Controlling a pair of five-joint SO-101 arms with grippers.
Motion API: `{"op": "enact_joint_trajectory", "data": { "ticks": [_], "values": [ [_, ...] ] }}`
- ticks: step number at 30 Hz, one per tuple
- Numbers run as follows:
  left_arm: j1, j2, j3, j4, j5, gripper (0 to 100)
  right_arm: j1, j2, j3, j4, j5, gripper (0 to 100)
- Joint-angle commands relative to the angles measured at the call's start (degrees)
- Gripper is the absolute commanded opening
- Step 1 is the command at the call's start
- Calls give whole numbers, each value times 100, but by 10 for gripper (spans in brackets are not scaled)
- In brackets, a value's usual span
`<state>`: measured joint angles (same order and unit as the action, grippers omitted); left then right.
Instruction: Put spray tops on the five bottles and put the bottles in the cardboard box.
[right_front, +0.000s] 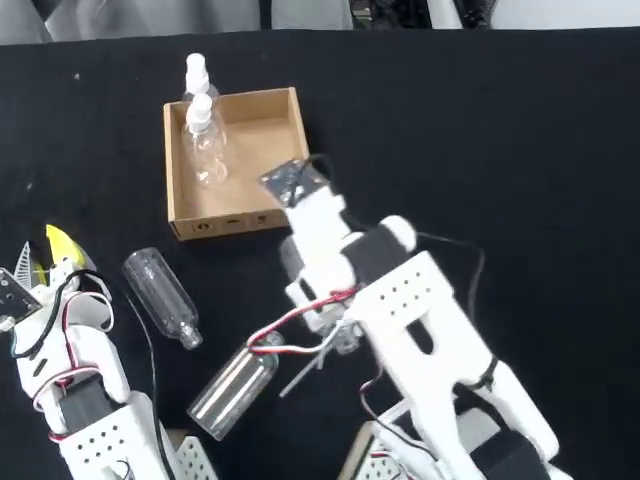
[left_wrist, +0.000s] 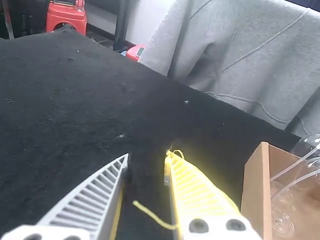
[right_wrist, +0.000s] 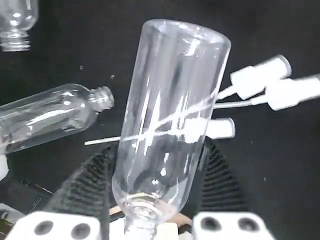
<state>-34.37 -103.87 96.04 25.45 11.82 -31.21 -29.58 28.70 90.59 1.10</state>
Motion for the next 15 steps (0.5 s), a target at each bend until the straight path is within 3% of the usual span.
{"op": "enact_joint_trajectory", "data": {
  "ticks": [1, 9, 15],
  "values": [
    [4, -44, 136, -132, -9, 109, 536, -365, -347, 97, -457, 82],
    [4, -35, 136, -132, -9, 109, 1547, -365, -347, 88, -2145, 80],
    [4, -35, 136, -132, -9, 109, 2391, -356, -347, 88, -2910, 78]
  ]
}}
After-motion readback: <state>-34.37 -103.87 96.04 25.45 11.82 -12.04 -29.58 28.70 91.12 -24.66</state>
